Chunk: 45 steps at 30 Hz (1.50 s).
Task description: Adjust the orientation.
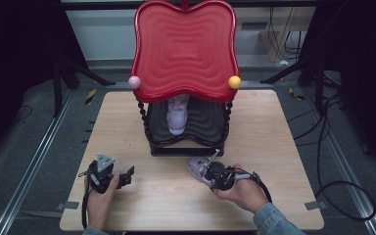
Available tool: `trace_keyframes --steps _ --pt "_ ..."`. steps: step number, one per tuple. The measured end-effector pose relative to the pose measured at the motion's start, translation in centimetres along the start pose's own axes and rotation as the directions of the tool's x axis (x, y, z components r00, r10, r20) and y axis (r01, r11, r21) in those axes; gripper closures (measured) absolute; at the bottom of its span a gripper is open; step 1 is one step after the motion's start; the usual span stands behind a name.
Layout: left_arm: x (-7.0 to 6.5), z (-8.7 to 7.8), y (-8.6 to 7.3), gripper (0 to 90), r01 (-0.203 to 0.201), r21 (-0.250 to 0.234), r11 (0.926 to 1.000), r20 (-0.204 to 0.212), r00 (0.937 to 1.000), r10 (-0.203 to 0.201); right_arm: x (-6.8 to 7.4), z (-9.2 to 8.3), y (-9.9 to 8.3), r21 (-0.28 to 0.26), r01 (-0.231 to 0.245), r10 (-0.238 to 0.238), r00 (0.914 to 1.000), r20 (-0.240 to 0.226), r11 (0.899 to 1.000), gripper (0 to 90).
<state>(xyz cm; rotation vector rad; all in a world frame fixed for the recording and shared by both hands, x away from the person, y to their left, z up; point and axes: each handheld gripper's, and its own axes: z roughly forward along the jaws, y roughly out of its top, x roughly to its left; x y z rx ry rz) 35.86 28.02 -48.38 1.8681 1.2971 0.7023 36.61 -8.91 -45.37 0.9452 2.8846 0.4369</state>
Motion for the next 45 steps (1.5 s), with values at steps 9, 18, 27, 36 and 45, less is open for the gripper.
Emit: trace_keyframes --steps 9,18,27,36,45 --pt "0.0 0.0 0.0 8.9 0.000 0.002 1.0000 0.000 1.0000 0.000 -1.1 -1.3 -1.5 -0.140 -0.065 0.056 0.9964 -0.063 0.988 86.6" --pt "0.0 0.1 0.0 8.2 -0.001 0.002 1.0000 0.001 1.0000 0.001 -0.6 -3.2 -3.1 -0.307 -0.126 0.078 0.9835 -0.164 0.943 86.5" --pt "-0.1 0.2 -0.1 7.5 -0.004 0.005 1.0000 0.001 1.0000 0.004 0.1 -5.4 -3.2 -0.410 -0.152 0.089 0.9816 -0.169 0.899 86.5" --pt "-0.1 0.1 -0.1 7.5 -0.004 0.003 1.0000 0.001 1.0000 0.004 0.4 -7.8 -2.0 -0.504 -0.146 0.086 0.9863 -0.141 0.851 86.6" --pt "0.0 0.1 -0.1 7.5 -0.003 0.005 1.0000 0.002 1.0000 0.003 0.5 -8.4 -1.0 -0.559 -0.157 0.121 0.9874 -0.102 0.814 86.6"
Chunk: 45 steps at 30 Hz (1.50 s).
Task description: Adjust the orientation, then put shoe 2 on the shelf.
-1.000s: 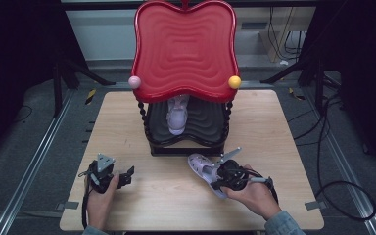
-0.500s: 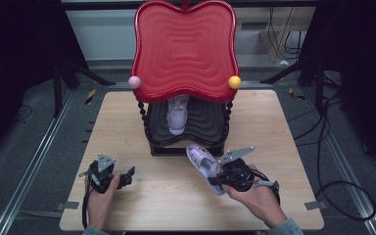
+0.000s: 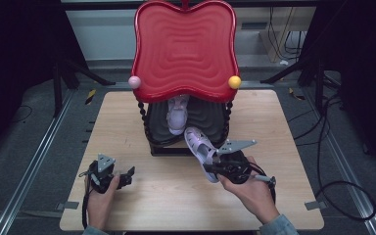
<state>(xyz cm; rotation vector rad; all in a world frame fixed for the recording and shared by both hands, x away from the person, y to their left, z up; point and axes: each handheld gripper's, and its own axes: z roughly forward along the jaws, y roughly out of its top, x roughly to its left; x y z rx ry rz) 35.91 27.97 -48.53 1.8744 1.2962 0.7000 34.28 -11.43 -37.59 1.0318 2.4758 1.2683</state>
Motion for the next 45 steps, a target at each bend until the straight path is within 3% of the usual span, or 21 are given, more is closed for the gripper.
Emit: trace_keyframes --steps 7,13,28,37,45 --pt "0.0 0.0 0.0 7.5 0.001 0.000 1.0000 -0.001 1.0000 -0.001 -0.2 0.5 0.8 -0.069 -0.034 0.037 0.9985 0.040 0.997 86.6" --pt "0.1 0.0 0.0 7.5 0.001 0.001 1.0000 -0.001 1.0000 -0.001 -0.5 1.3 1.3 -0.147 -0.080 0.091 0.9937 0.066 0.986 86.6" --pt "0.1 0.0 0.0 7.5 0.002 0.001 1.0000 0.002 1.0000 -0.002 -0.8 3.1 2.3 -0.215 -0.104 0.133 0.9828 0.128 0.971 86.5" --pt "0.0 0.1 0.0 7.5 -0.001 0.003 1.0000 0.004 1.0000 0.001 -1.0 3.7 3.1 -0.284 -0.130 0.185 0.9667 0.177 0.950 86.4" --pt "-0.1 0.1 0.0 7.5 -0.002 0.004 1.0000 0.007 1.0000 0.002 -0.9 4.6 3.8 -0.315 -0.135 0.206 0.9573 0.203 0.939 86.4"
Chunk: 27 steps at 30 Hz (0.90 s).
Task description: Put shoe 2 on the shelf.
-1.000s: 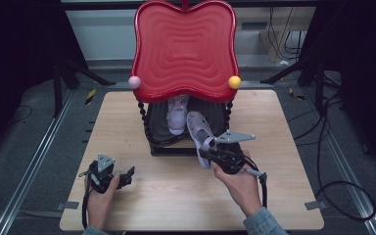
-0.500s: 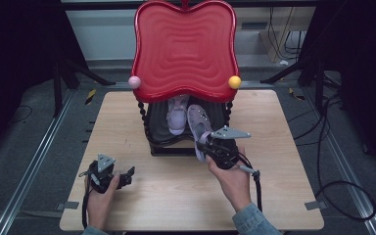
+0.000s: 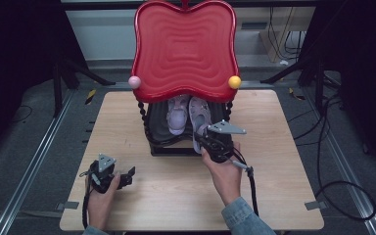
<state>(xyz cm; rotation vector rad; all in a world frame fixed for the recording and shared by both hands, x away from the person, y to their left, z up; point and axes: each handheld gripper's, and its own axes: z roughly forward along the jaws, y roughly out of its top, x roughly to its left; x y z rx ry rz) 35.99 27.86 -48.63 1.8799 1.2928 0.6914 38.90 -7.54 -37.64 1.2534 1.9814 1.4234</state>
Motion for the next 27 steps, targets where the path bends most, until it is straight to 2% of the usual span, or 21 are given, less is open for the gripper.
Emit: trace_keyframes --steps 2,4,6,8,9,15,21,27 --pt "0.0 0.0 0.0 7.5 -0.002 0.001 1.0000 0.002 1.0000 0.002 0.2 0.3 0.1 -0.011 0.001 -0.001 0.9998 0.018 1.000 86.4" --pt "-0.1 0.1 0.0 7.5 -0.003 0.002 1.0000 0.005 1.0000 0.003 0.3 1.0 0.2 -0.019 0.010 -0.009 0.9984 0.056 1.000 86.4" --pt "-0.1 0.1 0.0 7.6 -0.002 0.003 1.0000 0.005 1.0000 0.002 0.4 1.1 0.3 -0.020 0.005 -0.004 0.9981 0.061 1.000 86.3" --pt "-0.1 0.1 0.0 7.6 -0.001 0.003 1.0000 0.006 1.0000 0.001 0.4 1.7 0.5 -0.026 0.002 0.000 0.9964 0.085 1.000 86.3" --pt "-0.1 0.1 0.0 7.5 -0.002 0.003 1.0000 0.007 1.0000 0.002 0.5 2.2 0.8 -0.036 0.008 -0.003 0.9935 0.114 0.999 86.3" --pt "-0.1 0.2 0.0 7.6 0.000 0.003 1.0000 0.011 0.9999 0.000 0.6 3.2 1.1 -0.056 0.003 0.006 0.9867 0.162 0.998 86.2" --pt "-0.1 0.2 0.0 7.6 0.003 0.002 1.0000 0.015 0.9999 -0.003 0.7 4.5 1.5 -0.067 0.031 -0.016 0.9747 0.223 0.997 86.4" --pt "-0.2 0.1 0.0 7.6 0.003 0.002 1.0000 0.017 0.9998 -0.004 0.5 5.6 1.8 -0.072 0.030 -0.009 0.9612 0.276 0.997 86.3"
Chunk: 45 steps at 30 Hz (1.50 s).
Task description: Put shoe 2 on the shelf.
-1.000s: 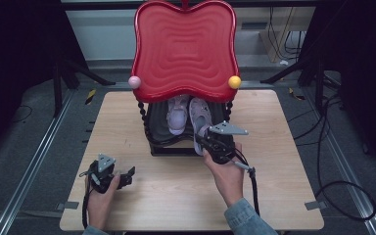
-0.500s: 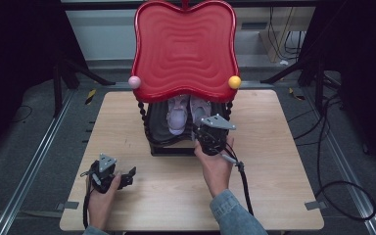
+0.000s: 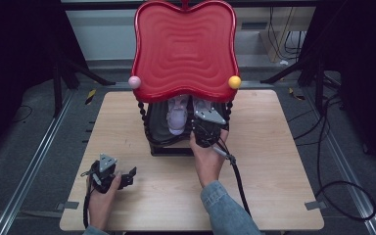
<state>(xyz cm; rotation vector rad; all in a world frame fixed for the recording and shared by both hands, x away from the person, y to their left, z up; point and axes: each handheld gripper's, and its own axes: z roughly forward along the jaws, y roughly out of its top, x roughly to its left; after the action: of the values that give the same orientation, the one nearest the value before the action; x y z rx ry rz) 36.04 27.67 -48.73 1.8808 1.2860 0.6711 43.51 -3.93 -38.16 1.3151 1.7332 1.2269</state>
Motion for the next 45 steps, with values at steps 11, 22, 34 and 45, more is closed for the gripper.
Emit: trace_keyframes --steps 11,22,34,45 --pt "0.1 -0.1 0.0 7.6 0.008 -0.002 1.0000 0.002 1.0000 -0.008 0.9 1.6 -0.3 0.010 0.023 -0.023 0.9996 0.017 1.000 84.8" --pt "0.0 0.0 0.0 7.6 0.007 -0.002 1.0000 0.003 1.0000 -0.007 0.9 2.1 -0.5 0.002 0.025 -0.025 0.9996 0.009 1.000 79.7" --pt "-0.2 0.0 0.0 7.6 -0.002 -0.002 1.0000 0.004 1.0000 0.002 1.2 0.4 -0.4 0.006 0.053 -0.053 0.9985 -0.016 0.999 85.9" --pt "-0.2 0.0 0.0 7.6 0.003 -0.003 1.0000 0.004 1.0000 -0.003 1.2 0.9 0.1 0.009 0.054 -0.054 0.9981 -0.031 0.998 86.5"
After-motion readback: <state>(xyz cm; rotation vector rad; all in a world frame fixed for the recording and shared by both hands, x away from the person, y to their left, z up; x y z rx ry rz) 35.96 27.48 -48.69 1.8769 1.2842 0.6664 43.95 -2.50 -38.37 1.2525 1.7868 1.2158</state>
